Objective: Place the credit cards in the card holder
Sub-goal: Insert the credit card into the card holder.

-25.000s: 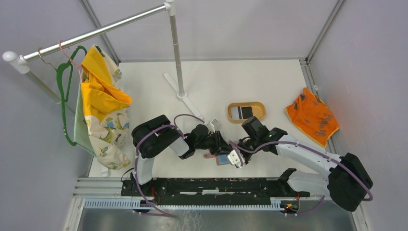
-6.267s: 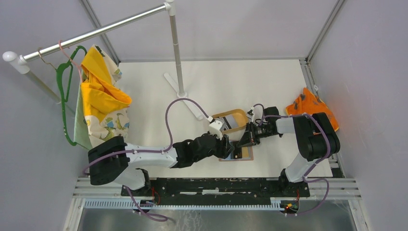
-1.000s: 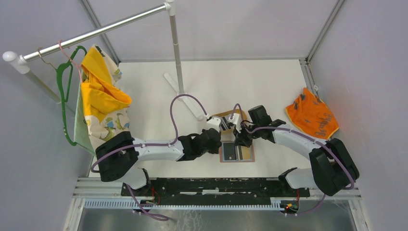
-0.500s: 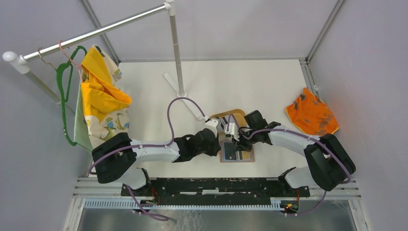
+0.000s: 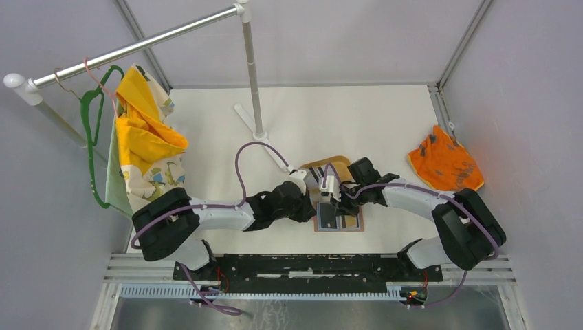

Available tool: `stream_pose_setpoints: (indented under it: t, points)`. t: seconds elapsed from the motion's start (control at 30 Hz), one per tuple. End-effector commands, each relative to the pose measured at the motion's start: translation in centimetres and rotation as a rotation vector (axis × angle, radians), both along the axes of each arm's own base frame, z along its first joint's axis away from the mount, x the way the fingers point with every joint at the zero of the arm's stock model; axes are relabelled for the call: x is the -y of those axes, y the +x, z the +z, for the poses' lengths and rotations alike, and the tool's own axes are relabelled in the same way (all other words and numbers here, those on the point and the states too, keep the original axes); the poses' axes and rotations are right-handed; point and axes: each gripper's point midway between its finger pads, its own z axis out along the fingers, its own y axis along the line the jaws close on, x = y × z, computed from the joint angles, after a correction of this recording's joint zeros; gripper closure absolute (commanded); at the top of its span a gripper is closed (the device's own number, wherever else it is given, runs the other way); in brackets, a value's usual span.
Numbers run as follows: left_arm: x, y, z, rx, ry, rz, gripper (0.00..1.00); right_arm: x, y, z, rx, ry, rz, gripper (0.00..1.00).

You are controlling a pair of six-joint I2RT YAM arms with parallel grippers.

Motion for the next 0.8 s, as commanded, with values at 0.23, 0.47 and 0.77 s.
stream_pose_setpoints:
  t: [0.23, 0.47, 0.77]
  points:
    - [1.4, 0.6, -0.7, -0.049, -0.049, 0.001, 0.93, 1.1, 0.1, -1.3, -0.001, -0.08, 0.001, 1.0]
    - [2.1, 0.5, -0.4, -0.054, -0.068, -0.023, 0.93, 1.0, 0.1, -1.2, -0.001, -0.078, 0.002, 1.0]
    - [2.1, 0.4, 0.5, -0.039, -0.093, -0.027, 0.94, 1.0, 0.0, -1.3, -0.01, -0.078, 0.004, 1.0]
